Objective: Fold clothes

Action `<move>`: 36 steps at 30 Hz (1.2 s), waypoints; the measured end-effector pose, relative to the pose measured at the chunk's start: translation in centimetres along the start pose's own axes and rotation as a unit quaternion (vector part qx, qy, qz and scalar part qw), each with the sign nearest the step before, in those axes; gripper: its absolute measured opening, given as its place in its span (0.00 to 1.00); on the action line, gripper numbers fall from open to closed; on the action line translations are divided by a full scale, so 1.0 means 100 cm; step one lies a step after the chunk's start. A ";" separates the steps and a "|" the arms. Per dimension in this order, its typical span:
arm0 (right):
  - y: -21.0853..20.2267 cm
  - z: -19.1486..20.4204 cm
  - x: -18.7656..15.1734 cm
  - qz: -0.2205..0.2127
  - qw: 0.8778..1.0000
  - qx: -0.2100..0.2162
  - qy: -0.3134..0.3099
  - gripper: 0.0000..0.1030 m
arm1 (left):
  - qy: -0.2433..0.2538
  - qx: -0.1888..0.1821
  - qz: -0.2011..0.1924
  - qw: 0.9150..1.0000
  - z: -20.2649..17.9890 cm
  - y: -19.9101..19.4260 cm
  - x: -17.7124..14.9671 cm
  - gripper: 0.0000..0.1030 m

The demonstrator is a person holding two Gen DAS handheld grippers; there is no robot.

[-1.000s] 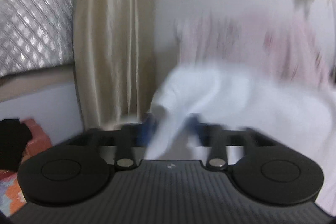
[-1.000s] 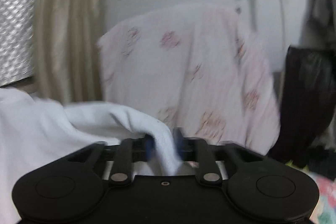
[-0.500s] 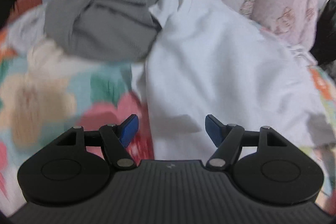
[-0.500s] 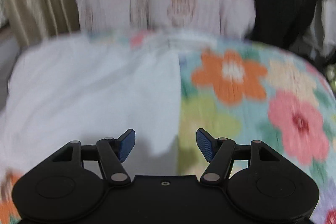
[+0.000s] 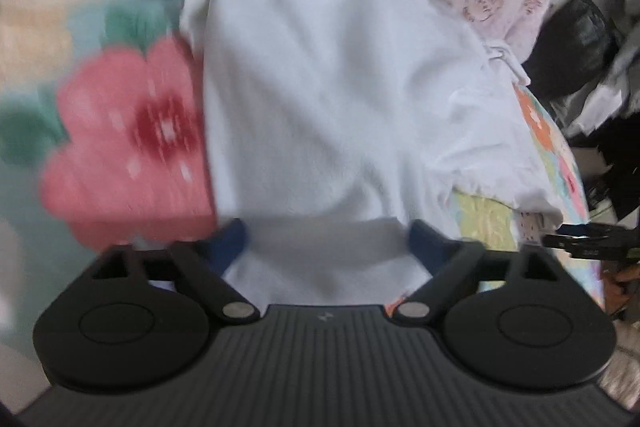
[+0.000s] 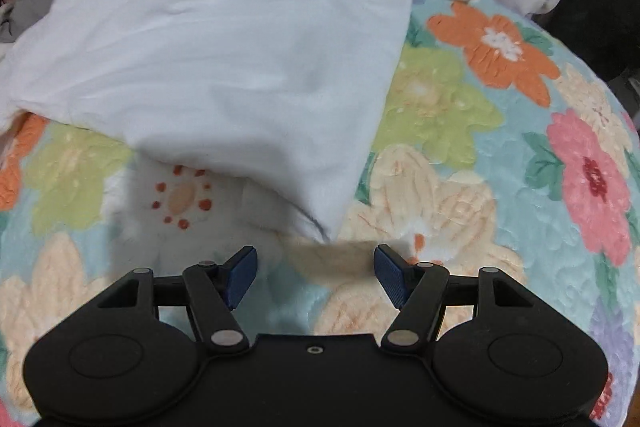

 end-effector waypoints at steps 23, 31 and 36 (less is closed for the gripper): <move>-0.003 -0.047 -0.011 -0.075 0.980 0.111 0.145 0.68 | -0.028 -0.071 -0.053 0.996 -0.002 -0.003 0.000 0.57; -0.001 -0.042 0.013 -0.112 0.990 0.018 0.085 0.07 | -0.002 -0.038 -0.048 0.998 -0.015 0.008 0.000 0.08; -0.078 -0.060 0.043 -0.187 0.973 -0.135 0.006 0.02 | 0.062 -0.103 -0.126 0.985 -0.077 -0.075 0.014 0.08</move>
Point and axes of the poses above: each gripper's, at about its wrist camera, not at the fingertips, and y roughly the way its jaws point, z to its left, x to its top, the point moved 3 cm from there along y, roughly the way its jaws point, and after that the axes turned 11 degrees about -y, right-handed, at the moved point
